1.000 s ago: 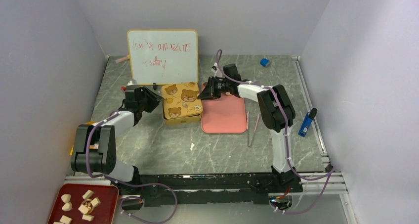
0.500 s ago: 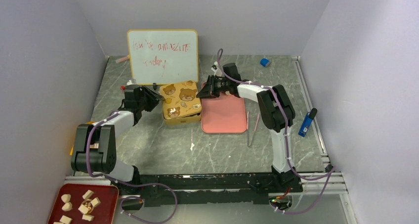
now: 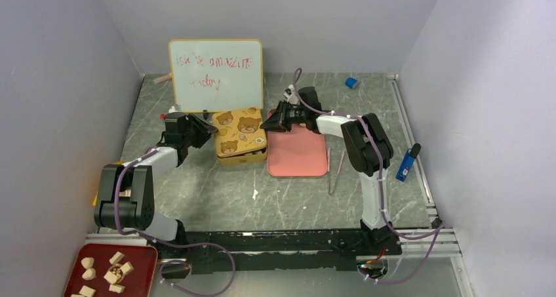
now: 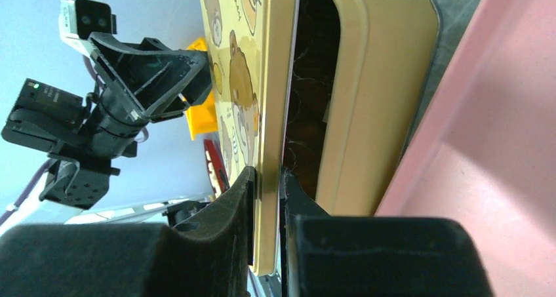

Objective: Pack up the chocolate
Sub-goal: Adjust the box lid on the packing box.

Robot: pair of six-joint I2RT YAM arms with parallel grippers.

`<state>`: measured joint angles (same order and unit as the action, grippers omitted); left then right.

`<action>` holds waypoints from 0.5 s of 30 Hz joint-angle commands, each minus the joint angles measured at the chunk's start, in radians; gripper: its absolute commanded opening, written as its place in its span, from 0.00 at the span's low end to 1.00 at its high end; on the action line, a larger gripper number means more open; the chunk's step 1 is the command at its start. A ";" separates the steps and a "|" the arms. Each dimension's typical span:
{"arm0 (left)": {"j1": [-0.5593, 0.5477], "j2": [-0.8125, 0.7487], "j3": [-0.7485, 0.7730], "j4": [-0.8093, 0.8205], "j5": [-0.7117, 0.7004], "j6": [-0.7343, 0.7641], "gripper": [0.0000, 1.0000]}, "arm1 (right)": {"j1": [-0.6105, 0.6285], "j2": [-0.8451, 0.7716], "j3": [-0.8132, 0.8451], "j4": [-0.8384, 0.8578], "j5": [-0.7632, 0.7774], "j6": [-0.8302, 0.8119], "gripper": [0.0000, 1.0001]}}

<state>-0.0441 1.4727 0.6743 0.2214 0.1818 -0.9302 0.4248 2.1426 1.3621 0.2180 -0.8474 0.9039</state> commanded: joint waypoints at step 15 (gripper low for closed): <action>0.007 -0.017 0.022 0.018 0.021 -0.003 0.47 | 0.000 -0.129 -0.077 0.189 0.002 0.142 0.00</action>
<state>-0.0425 1.4727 0.6746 0.2211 0.1871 -0.9302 0.4248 2.0918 1.2949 0.3279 -0.8391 1.0286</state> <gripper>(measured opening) 0.475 0.154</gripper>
